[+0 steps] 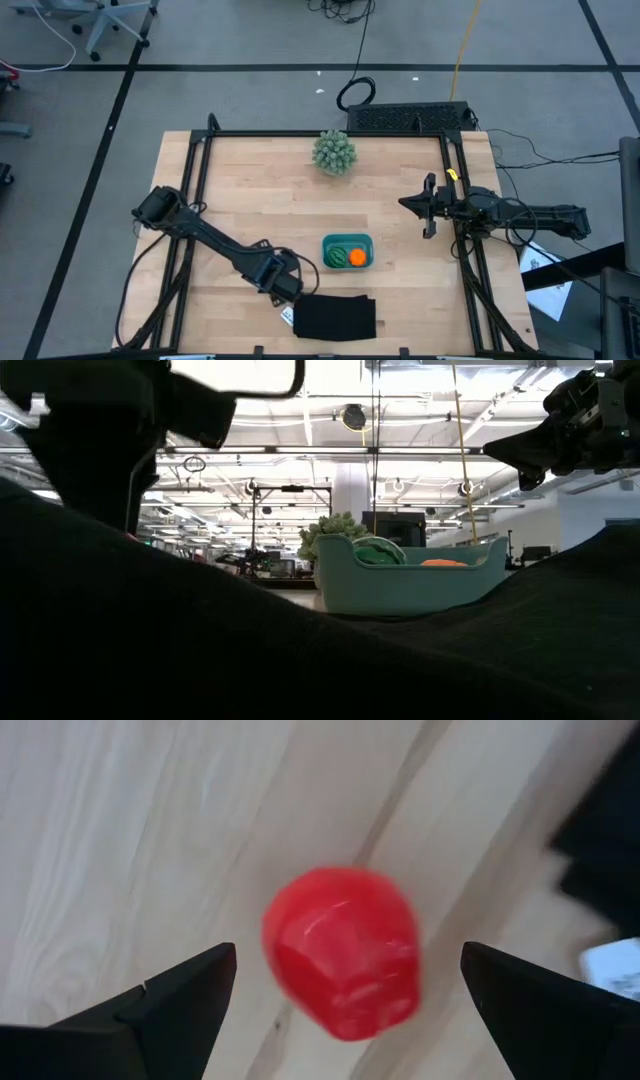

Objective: Pick and placing Produce into tupperware
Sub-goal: Put the apple into the blue bin

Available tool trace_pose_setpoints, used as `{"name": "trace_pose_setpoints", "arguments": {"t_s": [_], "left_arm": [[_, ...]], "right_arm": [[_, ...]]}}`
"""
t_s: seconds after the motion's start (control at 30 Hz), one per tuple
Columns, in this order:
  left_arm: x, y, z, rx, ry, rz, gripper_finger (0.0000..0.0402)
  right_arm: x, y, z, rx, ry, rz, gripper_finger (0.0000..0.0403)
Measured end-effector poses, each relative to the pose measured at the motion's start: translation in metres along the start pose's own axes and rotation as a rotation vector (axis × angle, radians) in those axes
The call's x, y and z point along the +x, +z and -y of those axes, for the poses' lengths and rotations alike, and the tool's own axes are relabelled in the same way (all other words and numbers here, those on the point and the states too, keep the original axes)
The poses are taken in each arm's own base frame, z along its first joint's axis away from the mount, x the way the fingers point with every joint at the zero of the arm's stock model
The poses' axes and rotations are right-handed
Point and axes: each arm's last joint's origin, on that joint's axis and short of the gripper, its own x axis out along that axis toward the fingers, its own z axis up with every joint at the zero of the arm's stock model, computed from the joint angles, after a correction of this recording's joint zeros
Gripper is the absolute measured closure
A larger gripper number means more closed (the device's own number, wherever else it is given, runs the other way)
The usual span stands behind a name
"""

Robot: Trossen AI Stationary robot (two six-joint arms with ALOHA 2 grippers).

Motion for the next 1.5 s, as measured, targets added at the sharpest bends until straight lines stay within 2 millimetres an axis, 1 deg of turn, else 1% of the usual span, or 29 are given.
{"name": "trace_pose_setpoints", "arguments": {"t_s": [0.13,0.27,0.97,1.03,1.2,1.3,1.4,1.5], "left_arm": [[0.009,-0.003,-0.006,-0.017,0.021,-0.023,0.0009],[0.014,-0.001,-0.006,-0.014,0.001,-0.009,0.0009],[0.015,-0.001,-0.005,0.043,-0.03,-0.018,0.0012],[0.015,-0.001,-0.005,0.043,-0.03,-0.018,0.0027],[0.015,-0.001,-0.005,0.043,-0.031,-0.017,0.0088],[0.015,-0.001,-0.005,0.044,-0.035,-0.021,0.0118],[0.014,-0.001,-0.005,0.047,-0.037,-0.022,0.0138],[0.014,0.0,-0.005,0.042,-0.046,-0.033,0.0143]], "right_arm": [[0.0,0.0,0.0,0.001,0.0,0.0,0.0403],[0.0,0.0,0.0,0.001,0.0,0.0,0.0403],[0.0,0.0,0.0,0.001,0.0,0.0,0.0403],[0.0,0.0,0.0,0.001,0.0,0.0,0.0403],[0.0,0.0,0.0,0.001,0.0,0.0,0.0403],[0.0,0.0,0.0,0.001,0.0,0.0,0.0403],[0.0,0.0,0.0,0.001,0.0,0.0,0.0403],[0.0,0.0,0.0,0.001,0.0,0.0,0.0403]]}}
